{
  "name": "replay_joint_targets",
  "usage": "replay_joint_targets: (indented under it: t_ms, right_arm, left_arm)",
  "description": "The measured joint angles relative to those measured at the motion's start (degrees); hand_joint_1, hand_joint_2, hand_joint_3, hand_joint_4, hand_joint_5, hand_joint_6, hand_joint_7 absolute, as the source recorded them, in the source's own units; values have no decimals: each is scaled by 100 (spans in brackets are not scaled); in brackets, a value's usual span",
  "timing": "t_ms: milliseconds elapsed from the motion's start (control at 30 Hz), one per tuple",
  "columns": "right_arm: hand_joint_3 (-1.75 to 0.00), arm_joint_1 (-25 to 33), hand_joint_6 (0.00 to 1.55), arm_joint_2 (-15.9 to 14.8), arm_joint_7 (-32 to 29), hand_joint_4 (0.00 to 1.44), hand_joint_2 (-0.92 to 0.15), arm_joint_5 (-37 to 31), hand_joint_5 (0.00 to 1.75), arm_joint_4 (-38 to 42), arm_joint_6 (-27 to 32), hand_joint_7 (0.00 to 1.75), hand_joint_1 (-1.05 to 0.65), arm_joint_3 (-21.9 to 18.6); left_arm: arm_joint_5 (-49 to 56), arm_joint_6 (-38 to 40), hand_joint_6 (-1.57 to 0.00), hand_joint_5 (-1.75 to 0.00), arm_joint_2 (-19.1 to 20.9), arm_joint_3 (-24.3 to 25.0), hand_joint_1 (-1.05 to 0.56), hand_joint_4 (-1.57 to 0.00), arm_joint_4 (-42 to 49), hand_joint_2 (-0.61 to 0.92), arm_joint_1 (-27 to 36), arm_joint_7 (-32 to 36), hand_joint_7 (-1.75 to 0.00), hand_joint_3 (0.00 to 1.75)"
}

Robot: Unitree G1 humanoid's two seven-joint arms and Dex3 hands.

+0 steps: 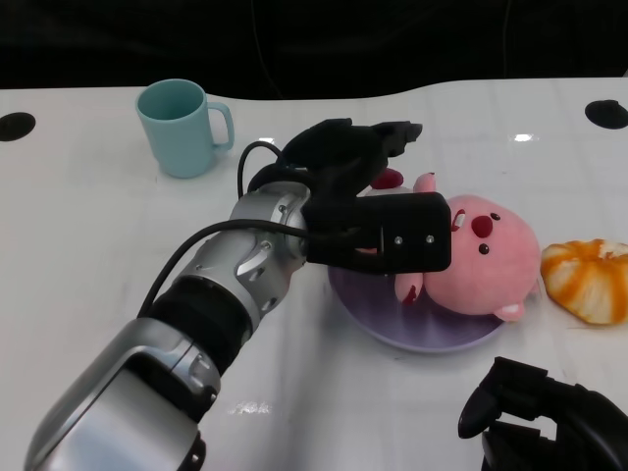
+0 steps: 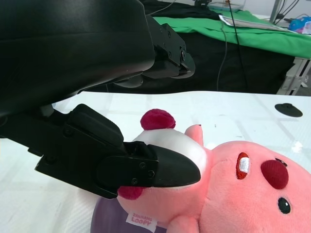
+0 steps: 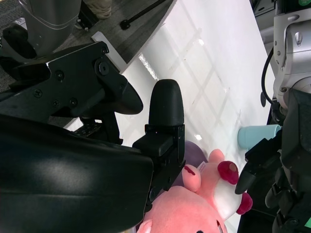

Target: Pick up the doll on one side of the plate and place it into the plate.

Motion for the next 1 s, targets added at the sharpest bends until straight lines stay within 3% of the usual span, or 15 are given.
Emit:
replay_joint_targets:
  t_ms: [400, 833, 933, 1000]
  right_arm:
    - [-118, -10, 50, -3, 17, 67, -68, 7, 175, -11, -4, 159, -5, -32]
    - [-117, -26, 49, -10, 57, 66, -68, 18, 175, -5, -7, 160, -7, -56]
    - [-117, -25, 49, -20, 61, 66, -68, 12, 175, -5, -7, 160, -8, -61]
    - [-117, -26, 49, -25, 67, 66, -67, 15, 175, -7, -5, 160, -8, -65]
  left_arm:
    - [-131, -4, -14, -35, 608, 116, -89, 0, -1183, 92, 643, -503, 0, 40]
    - [-1166, -148, -19, -42, 1153, 846, -84, 0, -2819, 92, 1757, -1298, -3, 36]
    - [-1639, -139, -22, -51, 1192, 1097, -80, 0, -3172, 92, 2078, -1570, -4, 30]
    - [-1975, -175, -25, -66, 1205, 1283, -76, 0, -3379, 92, 2320, -1697, -5, 24]
